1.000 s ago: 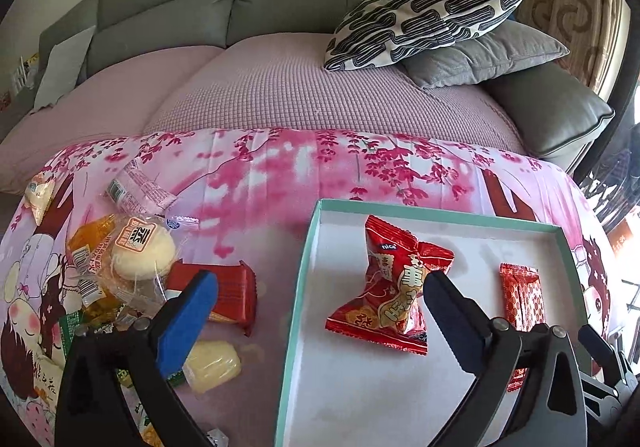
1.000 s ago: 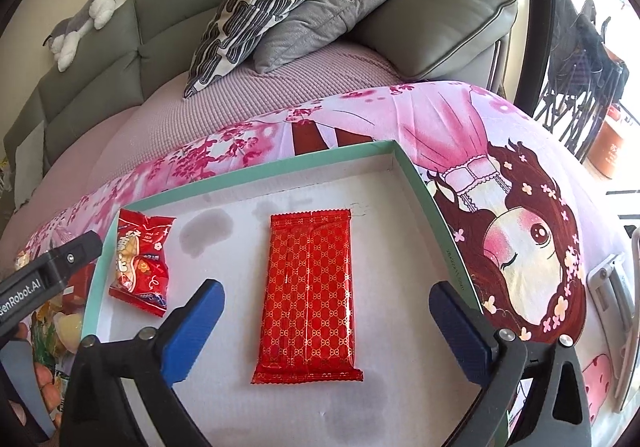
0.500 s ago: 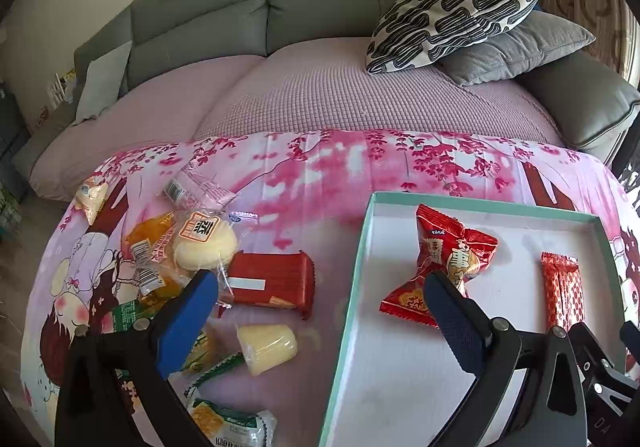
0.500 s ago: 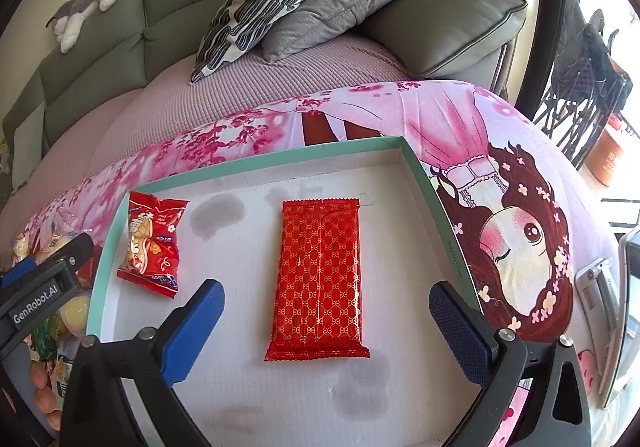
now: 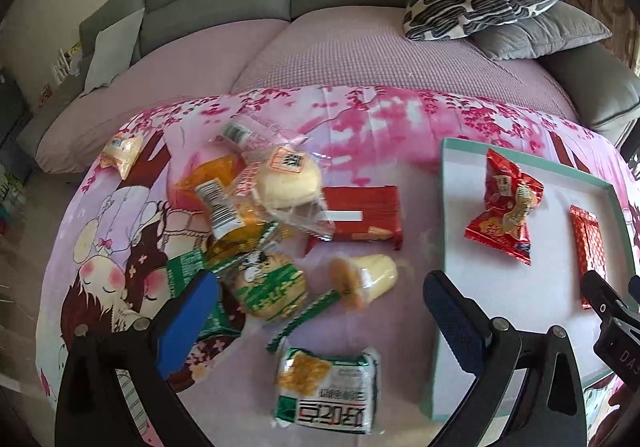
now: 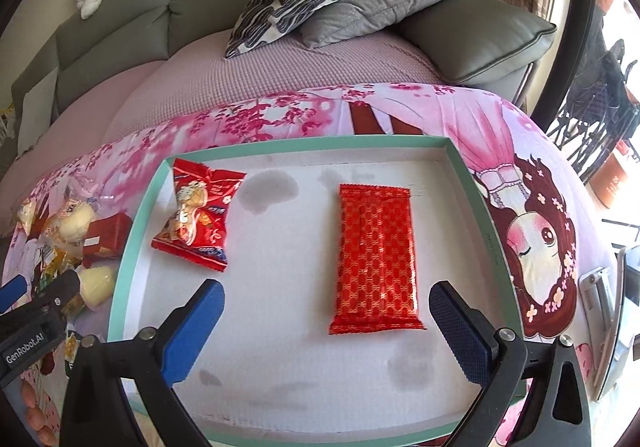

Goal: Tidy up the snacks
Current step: 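Move both grippers back over the snack pile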

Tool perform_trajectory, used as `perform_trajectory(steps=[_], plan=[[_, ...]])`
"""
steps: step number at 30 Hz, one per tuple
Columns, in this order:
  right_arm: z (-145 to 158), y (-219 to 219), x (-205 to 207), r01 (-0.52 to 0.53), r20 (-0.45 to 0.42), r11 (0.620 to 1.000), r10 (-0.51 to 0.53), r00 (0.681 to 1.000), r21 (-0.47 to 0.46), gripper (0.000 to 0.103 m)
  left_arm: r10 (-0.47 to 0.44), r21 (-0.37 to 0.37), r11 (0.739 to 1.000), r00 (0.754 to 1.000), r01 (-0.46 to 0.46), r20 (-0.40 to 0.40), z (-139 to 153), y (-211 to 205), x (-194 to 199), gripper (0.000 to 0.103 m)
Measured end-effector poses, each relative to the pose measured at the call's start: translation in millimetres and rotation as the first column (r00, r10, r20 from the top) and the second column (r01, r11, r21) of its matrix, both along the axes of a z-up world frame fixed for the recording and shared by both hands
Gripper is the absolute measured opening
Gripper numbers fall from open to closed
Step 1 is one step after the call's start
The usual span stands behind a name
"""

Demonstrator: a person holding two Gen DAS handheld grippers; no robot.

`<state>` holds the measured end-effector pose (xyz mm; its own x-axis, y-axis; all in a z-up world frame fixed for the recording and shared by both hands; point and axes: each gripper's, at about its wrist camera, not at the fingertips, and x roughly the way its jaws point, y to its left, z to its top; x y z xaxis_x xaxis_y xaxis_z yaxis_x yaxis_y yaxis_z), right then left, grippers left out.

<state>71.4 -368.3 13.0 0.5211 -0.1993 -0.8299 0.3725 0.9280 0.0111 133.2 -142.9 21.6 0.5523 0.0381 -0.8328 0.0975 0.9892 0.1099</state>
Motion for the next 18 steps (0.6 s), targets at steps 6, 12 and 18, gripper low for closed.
perform_trajectory(steps=[6,12,18], plan=[[-0.4,50.4,12.7,-0.113,-0.003,0.994,0.113,0.994,-0.013,0.103,0.110,-0.011,0.994,0.994,-0.110,0.015,4.7,55.4,1.4,0.102],[0.6,95.8,21.0,-0.201,0.001,0.980,0.201,0.980,-0.014,0.103,0.173,-0.057,0.983,0.985,-0.173,-0.009,0.7,97.9,2.9,0.102],[2.2,126.0,23.7,-0.253,0.013,0.967,0.253,0.967,-0.007,0.103,0.190,-0.099,0.977,0.982,-0.191,-0.014,3.0,122.2,-2.7,0.102]])
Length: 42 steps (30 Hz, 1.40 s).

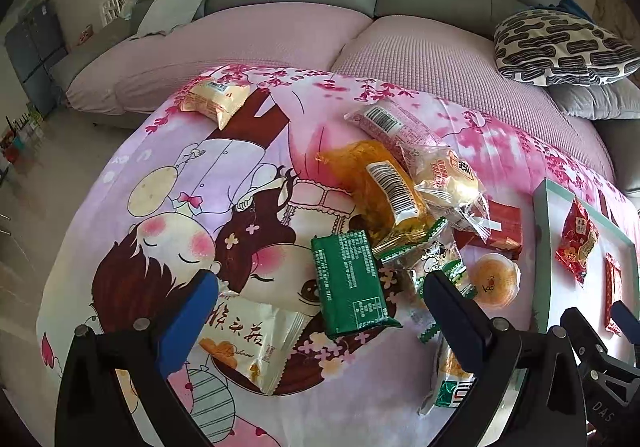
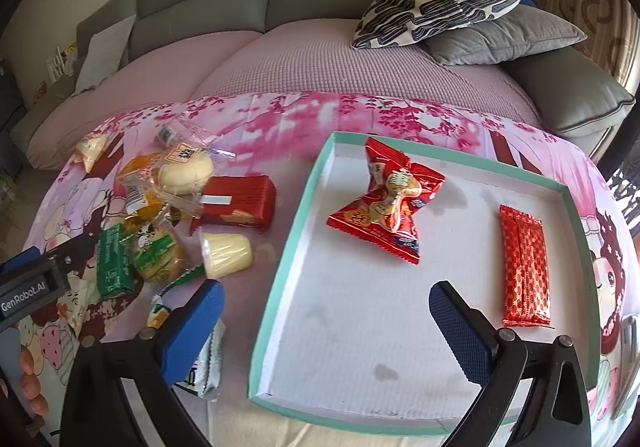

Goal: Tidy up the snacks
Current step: 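Move both grippers back over the snack pile, then grasp the green-and-white bread pack with the right gripper while the left grasps the white biscuit pack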

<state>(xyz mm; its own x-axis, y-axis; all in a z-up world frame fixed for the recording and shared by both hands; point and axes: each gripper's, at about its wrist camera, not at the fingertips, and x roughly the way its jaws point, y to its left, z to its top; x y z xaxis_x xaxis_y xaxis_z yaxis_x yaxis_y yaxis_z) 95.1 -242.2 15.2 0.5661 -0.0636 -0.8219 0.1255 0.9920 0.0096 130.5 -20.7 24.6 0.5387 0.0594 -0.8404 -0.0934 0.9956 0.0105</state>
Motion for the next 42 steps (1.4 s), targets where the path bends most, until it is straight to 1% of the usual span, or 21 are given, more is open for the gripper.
perform_trajectory(steps=[6,10,12,17,24,27,29,35,38,42], plan=[[-1.0,25.7,0.6,-0.057,-0.012,0.998,0.057,0.998,0.026,0.103,0.012,-0.049,0.999,1.000,-0.011,0.018,4.7,18.9,-5.6,0.102],[-1.4,41.7,-2.1,-0.092,-0.016,0.995,0.093,0.996,0.035,0.103,0.010,-0.073,0.997,1.000,-0.009,0.011,2.1,27.9,-8.8,0.102],[-4.6,48.5,-2.6,-0.103,-0.036,0.994,0.105,0.994,0.045,0.103,0.012,-0.079,0.997,1.000,-0.012,0.003,-0.9,33.5,-11.1,0.102],[-14.5,65.5,-4.4,-0.137,-0.071,0.989,0.140,0.988,0.055,0.103,0.026,-0.081,0.996,0.999,-0.029,-0.041,-16.6,46.0,-14.7,0.102],[-25.8,79.3,-7.4,-0.155,-0.107,0.985,0.163,0.981,0.080,0.103,0.023,-0.052,0.998,0.991,-0.030,-0.129,-47.3,50.6,-10.5,0.102],[-27.7,83.7,-7.2,-0.155,-0.114,0.987,0.160,0.981,0.051,0.102,0.026,-0.061,0.997,0.987,-0.036,-0.159,-58.3,52.8,-7.4,0.102],[-27.4,84.1,-8.1,-0.147,-0.114,0.988,0.151,0.982,0.040,0.099,0.028,-0.061,0.997,0.985,-0.039,-0.168,-61.7,53.8,-6.5,0.102],[-24.3,81.7,-9.3,-0.135,-0.109,0.990,0.139,0.984,0.046,0.096,0.045,-0.068,0.996,0.985,-0.057,-0.165,-62.6,63.0,-6.4,0.102],[-20.2,83.5,-11.5,-0.151,-0.097,0.987,0.156,0.983,0.060,0.093,0.047,-0.073,0.996,0.985,-0.059,-0.165,-63.3,66.7,-5.5,0.102],[-19.9,90.8,-13.1,-0.183,-0.095,0.981,0.189,0.977,0.067,0.092,0.050,-0.080,0.995,0.985,-0.064,-0.167,-65.9,71.1,-4.0,0.102]])
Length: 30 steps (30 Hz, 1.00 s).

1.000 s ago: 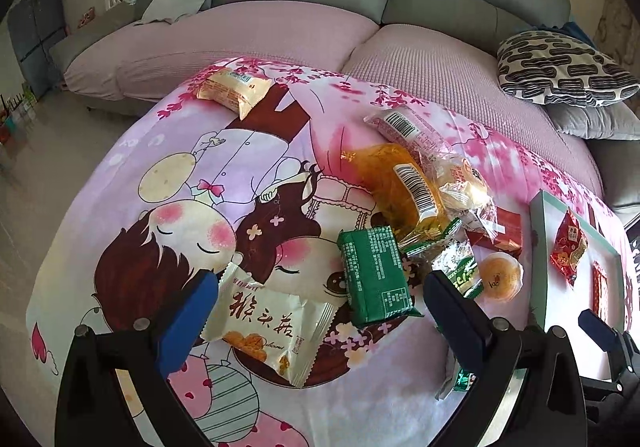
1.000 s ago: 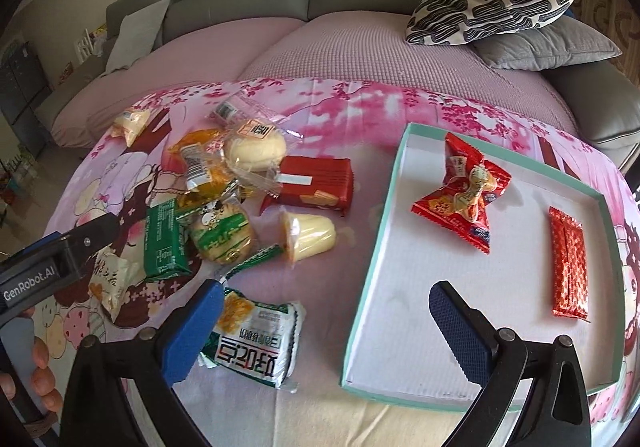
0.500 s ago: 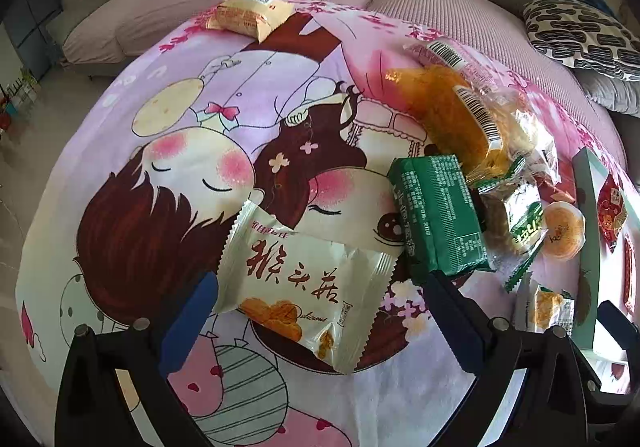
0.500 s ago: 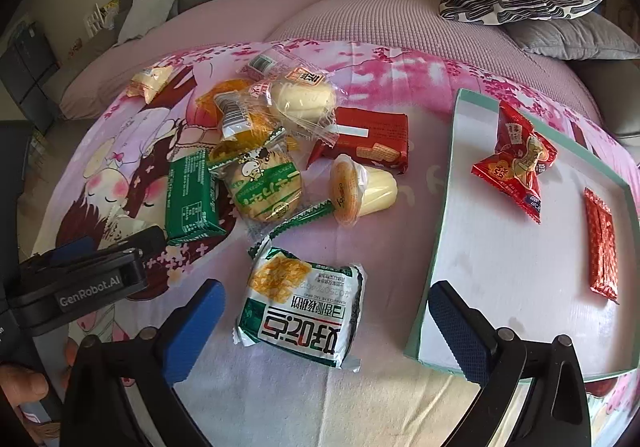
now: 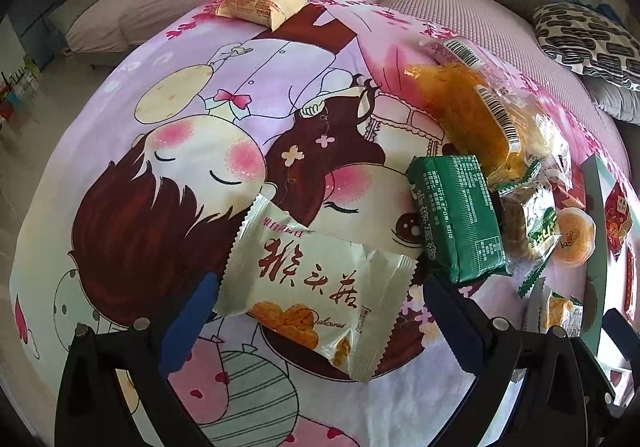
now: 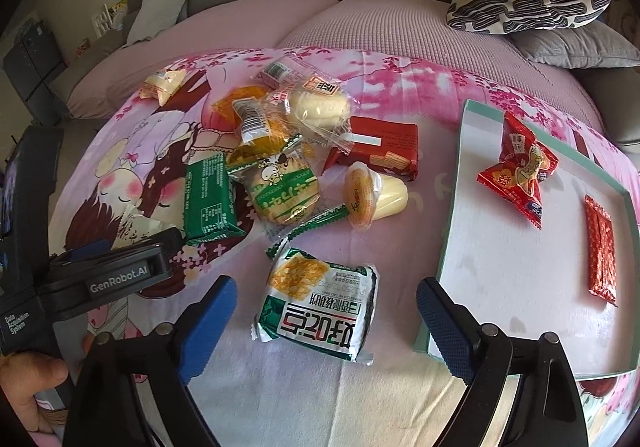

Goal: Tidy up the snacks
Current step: 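Grasp the green-and-white bread pack with the right gripper while the left grasps the white biscuit pack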

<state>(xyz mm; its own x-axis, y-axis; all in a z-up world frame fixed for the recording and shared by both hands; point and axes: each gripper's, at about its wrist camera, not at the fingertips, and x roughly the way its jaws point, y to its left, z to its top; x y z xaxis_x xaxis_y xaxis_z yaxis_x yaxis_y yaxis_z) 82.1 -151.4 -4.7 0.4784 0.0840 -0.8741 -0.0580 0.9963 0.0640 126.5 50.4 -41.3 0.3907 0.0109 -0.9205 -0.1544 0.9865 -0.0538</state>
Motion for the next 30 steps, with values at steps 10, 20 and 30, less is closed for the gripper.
perform_trajectory(steps=[10,20,30], plan=[[-16.6,7.9,1.7,-0.030,-0.062,0.999,0.032,0.998,0.039,0.082,0.020,-0.010,1.000,1.000,-0.020,-0.013,-11.1,7.5,3.4,0.102],[-18.9,11.1,3.4,-0.033,-0.057,0.999,0.034,0.998,0.024,0.079,0.009,-0.025,1.000,1.000,-0.009,-0.003,-9.6,1.4,2.0,0.097],[-33.1,9.8,8.1,-0.033,-0.101,0.999,0.036,0.994,0.038,0.075,0.010,0.025,1.000,1.000,-0.010,0.000,-14.3,-11.4,7.3,0.093]])
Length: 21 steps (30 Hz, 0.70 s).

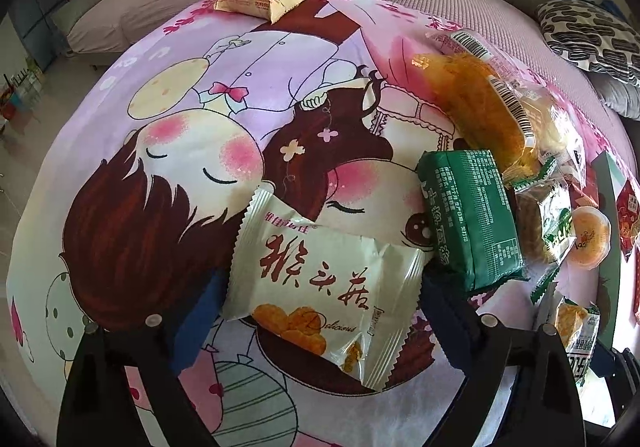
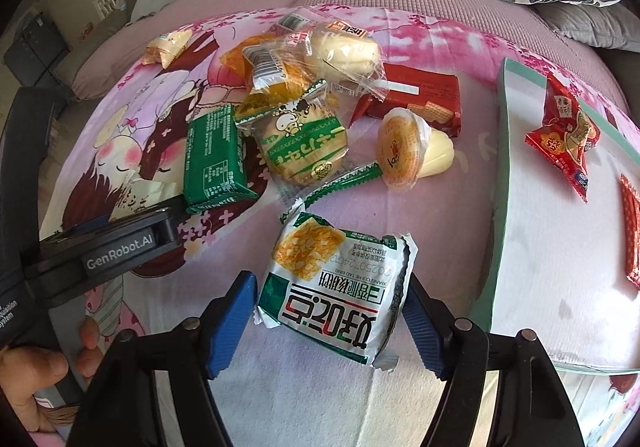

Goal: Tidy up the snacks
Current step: 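Grasp the green-and-white bread pack with the right gripper while the left grasps the white biscuit pack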

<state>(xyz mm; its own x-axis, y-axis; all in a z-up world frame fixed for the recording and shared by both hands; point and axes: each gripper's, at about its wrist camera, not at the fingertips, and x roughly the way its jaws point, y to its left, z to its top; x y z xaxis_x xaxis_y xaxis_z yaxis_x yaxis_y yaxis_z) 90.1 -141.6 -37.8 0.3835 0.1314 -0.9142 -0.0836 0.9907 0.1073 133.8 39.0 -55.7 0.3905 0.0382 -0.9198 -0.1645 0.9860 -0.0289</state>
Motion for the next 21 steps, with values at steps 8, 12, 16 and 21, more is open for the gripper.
perform_trajectory(steps=[8,12,16,21], plan=[[-2.9,1.3,2.9,-0.003,-0.004,1.000,0.003,1.000,-0.003,0.074,0.012,0.004,1.000,1.000,-0.012,0.014,3.7,0.8,2.4,0.077],[-2.7,1.5,2.9,-0.003,-0.002,1.000,0.003,1.000,0.000,0.071,0.023,-0.011,1.000,1.000,-0.022,0.021,3.7,7.1,4.4,0.071],[-1.0,-0.1,1.3,-0.001,0.003,1.000,0.001,1.000,0.009,0.068,0.029,-0.020,0.999,0.999,-0.028,0.026,5.9,13.4,2.3,0.066],[3.2,-3.0,-1.2,0.003,0.013,1.000,-0.004,1.000,0.016,0.064,0.035,-0.034,0.999,0.999,-0.034,0.030,8.9,13.9,0.2,0.065]])
